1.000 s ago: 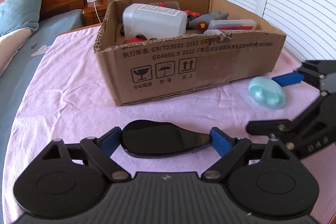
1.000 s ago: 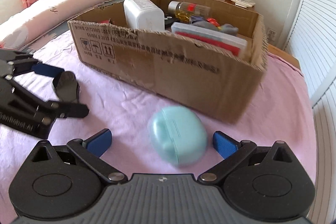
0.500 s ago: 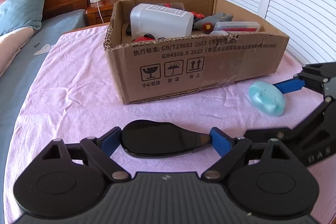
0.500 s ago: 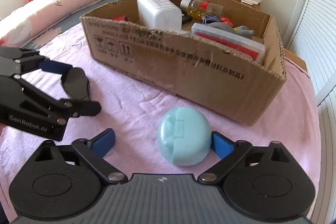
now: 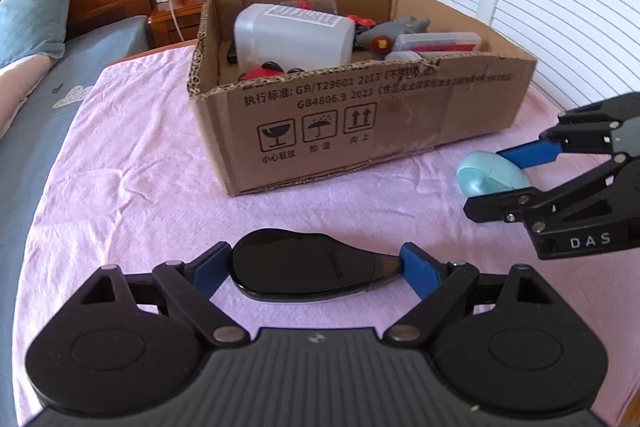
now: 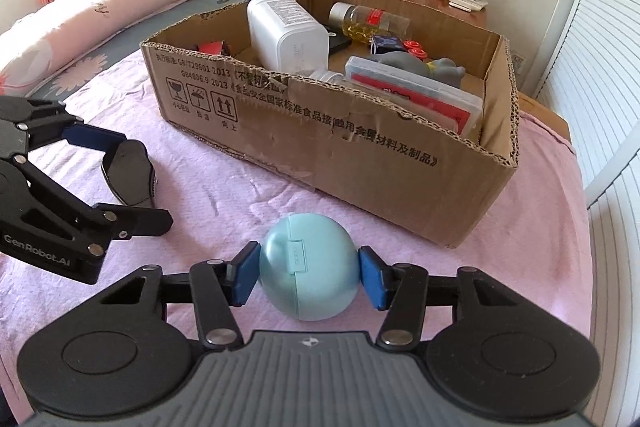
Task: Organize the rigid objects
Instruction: 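Carry the black oval and teal case into the box and open both grippers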
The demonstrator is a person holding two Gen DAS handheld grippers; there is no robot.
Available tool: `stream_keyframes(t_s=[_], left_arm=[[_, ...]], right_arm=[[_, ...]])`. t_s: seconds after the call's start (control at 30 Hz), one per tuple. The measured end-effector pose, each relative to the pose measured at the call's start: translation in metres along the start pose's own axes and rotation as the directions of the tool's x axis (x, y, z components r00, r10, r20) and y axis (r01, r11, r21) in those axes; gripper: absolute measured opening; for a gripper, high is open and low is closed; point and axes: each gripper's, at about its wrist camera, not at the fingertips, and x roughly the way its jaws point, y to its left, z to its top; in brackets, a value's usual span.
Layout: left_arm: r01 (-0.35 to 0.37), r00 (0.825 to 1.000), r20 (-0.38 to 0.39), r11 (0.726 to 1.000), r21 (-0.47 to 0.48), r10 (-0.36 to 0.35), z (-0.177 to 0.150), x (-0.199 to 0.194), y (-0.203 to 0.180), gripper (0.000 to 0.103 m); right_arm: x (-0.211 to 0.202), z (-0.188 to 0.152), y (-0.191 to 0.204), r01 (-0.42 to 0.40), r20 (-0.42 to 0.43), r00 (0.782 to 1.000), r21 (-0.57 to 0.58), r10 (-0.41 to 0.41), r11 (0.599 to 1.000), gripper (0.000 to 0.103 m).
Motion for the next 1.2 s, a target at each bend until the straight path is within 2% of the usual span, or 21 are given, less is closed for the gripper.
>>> stream_keyframes(t_s=[0.3,0.57,0.73,0.87,1.0,1.1,1.2], left_arm=[[0.082,0.996,-0.029,0.994,0.072,-0.080,0.023,-0.037,0.005,0.090],[0.068,0.993,0.087,0.984,0.167,-0.083,0.088,-0.063,-0.005,0.090],[0.046,0.987,0.146,0.981,0.191,-0.074,0.141,-0.038,-0.013,0.090],[0.046,0.991,0.119,0.987,0.154,-0.065,0.172,0.005,-0.014,0.090],[0.033,0.994,0.096,0.990,0.135,-0.046,0.180,0.036,-0.013,0.090],[0.067,0.995,0.069,0.992,0.104,-0.075,0.180,0.048,-0.007,0.091],[0.047,0.993,0.102,0.995,0.087,-0.056,0.177,0.044,-0.001,0.097]], right_arm=[[-0.029,0.002,0.002,0.001,0.008,1.000,-0.022,-0.001,1.000,0.057],[-0.069,0.027,-0.007,-0.019,0.100,0.995,-0.017,0.020,1.000,0.057],[-0.078,0.049,-0.020,0.025,0.153,0.988,-0.008,-0.023,1.000,0.057],[-0.076,0.065,-0.037,0.058,0.161,0.985,0.034,-0.063,0.998,0.057],[-0.069,0.072,-0.049,0.069,0.154,0.985,0.076,-0.080,0.995,0.057],[-0.064,0.075,-0.058,0.075,0.142,0.986,0.097,-0.089,0.992,0.057],[-0.058,0.077,-0.065,0.072,0.129,0.988,0.118,-0.088,0.990,0.057]])
